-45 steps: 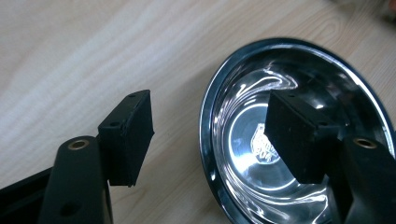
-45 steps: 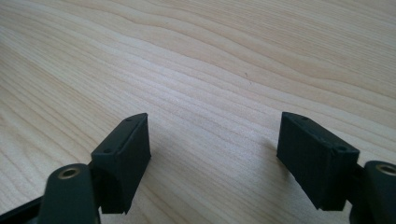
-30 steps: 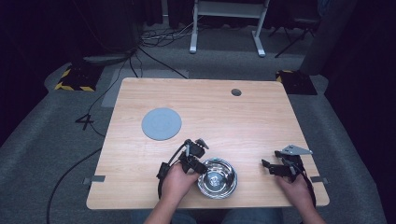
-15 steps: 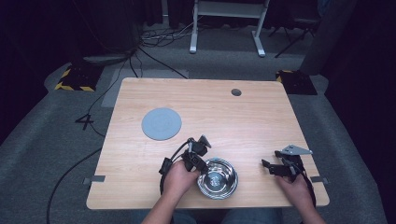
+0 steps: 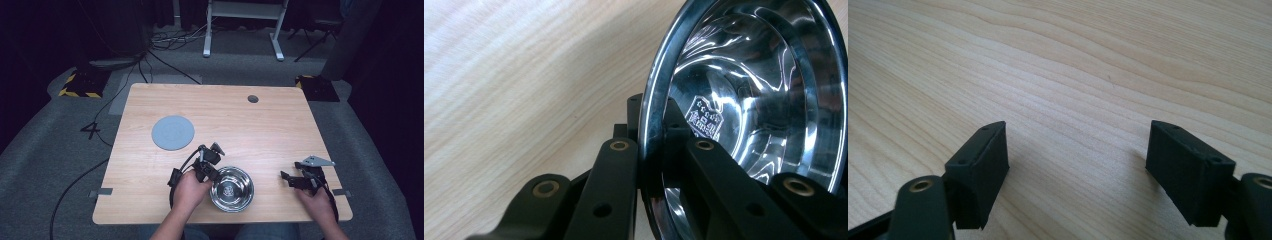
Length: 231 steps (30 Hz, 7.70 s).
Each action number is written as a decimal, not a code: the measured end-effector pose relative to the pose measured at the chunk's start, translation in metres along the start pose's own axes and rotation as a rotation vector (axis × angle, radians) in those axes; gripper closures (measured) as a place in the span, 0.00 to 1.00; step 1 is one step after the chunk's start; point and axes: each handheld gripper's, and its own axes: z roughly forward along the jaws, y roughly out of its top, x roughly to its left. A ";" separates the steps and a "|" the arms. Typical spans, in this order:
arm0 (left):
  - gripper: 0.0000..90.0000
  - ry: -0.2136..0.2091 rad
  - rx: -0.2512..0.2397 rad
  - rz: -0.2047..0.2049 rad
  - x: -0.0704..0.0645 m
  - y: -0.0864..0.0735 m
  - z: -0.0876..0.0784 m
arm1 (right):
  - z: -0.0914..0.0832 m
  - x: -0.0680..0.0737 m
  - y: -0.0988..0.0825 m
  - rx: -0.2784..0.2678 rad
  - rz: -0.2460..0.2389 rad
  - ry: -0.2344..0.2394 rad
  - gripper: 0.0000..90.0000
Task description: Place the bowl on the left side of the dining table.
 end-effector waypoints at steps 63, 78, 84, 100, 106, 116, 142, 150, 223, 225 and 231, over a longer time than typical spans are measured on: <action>0.96 0.268 -0.651 -0.180 0.066 -0.024 -0.113 | 0.000 0.000 0.000 0.002 0.007 -0.006 0.27; 0.96 0.302 -0.637 -0.264 0.106 -0.007 -0.132 | 0.000 0.000 0.000 0.002 0.008 -0.010 0.27; 0.96 0.317 -0.612 -0.309 0.129 -0.008 -0.137 | 0.000 0.000 0.000 0.003 0.014 -0.013 0.27; 0.96 0.305 -0.568 -0.405 0.166 0.007 -0.137 | 0.000 0.000 0.000 0.001 0.017 -0.017 0.26; 0.96 0.285 -0.535 -0.443 0.179 0.018 -0.139 | 0.000 0.000 0.000 0.001 0.017 -0.016 0.26; 0.96 0.242 -0.416 -0.546 0.212 0.025 -0.130 | 0.000 0.000 0.000 0.002 0.018 -0.017 0.27; 0.96 0.142 -0.300 -0.618 0.241 0.022 -0.086 | 0.000 0.000 0.000 0.001 0.017 -0.017 0.26; 0.96 0.130 -0.287 -0.628 0.243 0.018 -0.082 | 0.000 0.000 0.000 0.001 0.017 -0.017 0.26; 0.48 0.197 -0.602 -0.279 0.159 -0.022 -0.155 | 0.000 0.000 0.000 0.001 0.017 -0.016 0.26; 0.48 0.187 -0.617 -0.274 0.156 -0.027 -0.156 | 0.000 0.000 0.000 0.001 0.015 -0.016 0.26; 0.48 0.176 -0.616 -0.226 0.145 -0.045 -0.160 | 0.000 -0.001 -0.001 -0.002 0.013 -0.012 0.27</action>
